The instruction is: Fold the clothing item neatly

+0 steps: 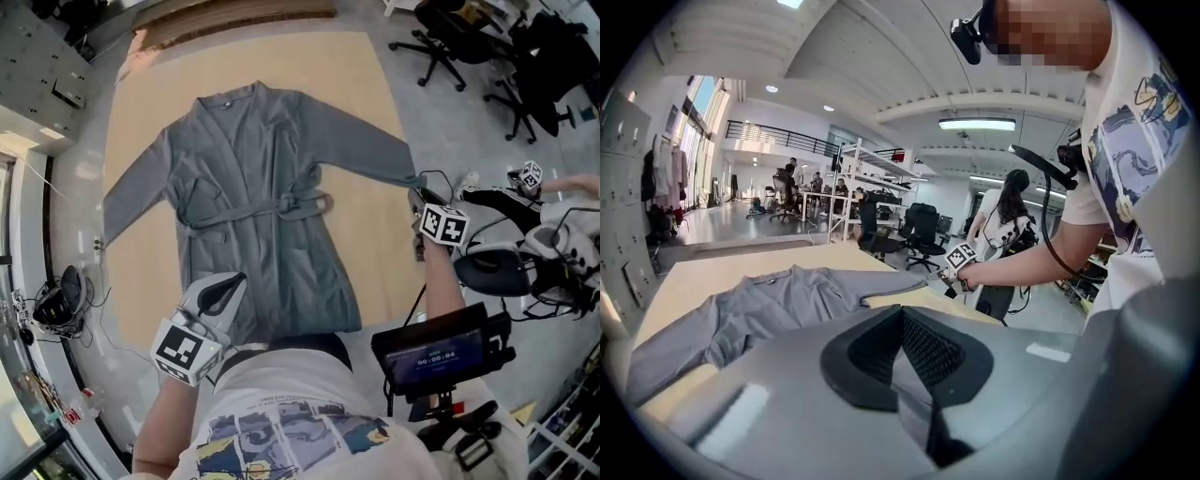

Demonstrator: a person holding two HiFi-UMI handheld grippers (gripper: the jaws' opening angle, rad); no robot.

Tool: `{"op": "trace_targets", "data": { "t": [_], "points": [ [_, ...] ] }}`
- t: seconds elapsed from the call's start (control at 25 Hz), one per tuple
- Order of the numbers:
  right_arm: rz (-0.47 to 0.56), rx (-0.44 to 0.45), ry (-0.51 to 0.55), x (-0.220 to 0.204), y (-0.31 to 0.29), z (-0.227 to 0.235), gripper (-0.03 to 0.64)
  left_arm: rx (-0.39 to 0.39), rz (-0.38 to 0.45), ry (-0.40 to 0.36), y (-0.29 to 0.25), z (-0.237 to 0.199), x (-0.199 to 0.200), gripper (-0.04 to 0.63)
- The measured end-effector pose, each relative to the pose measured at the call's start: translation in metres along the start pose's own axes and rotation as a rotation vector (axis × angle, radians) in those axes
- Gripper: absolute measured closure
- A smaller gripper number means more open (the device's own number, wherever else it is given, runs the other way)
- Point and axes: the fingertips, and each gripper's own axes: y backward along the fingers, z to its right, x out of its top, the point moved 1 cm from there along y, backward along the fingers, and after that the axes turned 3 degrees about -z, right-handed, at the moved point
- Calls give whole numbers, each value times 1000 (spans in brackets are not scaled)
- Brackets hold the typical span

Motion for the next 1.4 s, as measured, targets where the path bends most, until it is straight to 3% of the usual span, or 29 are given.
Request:
{"op": "trace_targets", "data": {
  "t": [0.4, 0.64, 0.96, 1.12, 1.4],
  "points": [
    [-12, -46, -284, 3, -45, 56, 440, -27, -57, 29, -20, 5, -11, 588],
    [-63, -24, -427, -8, -68, 71, 440, -35, -70, 45, -25, 10, -13, 588],
    [-95, 6, -359, -9, -71, 66, 479, -21, -67, 66, -22, 0, -19, 588],
    [-88, -44, -270, -3, -67, 61, 570, -12, -65, 73, -16, -2, -23, 588],
    [-10, -106, -219, 21, -53, 55, 584, 13, -43, 92, -2, -6, -30, 588]
  ]
}}
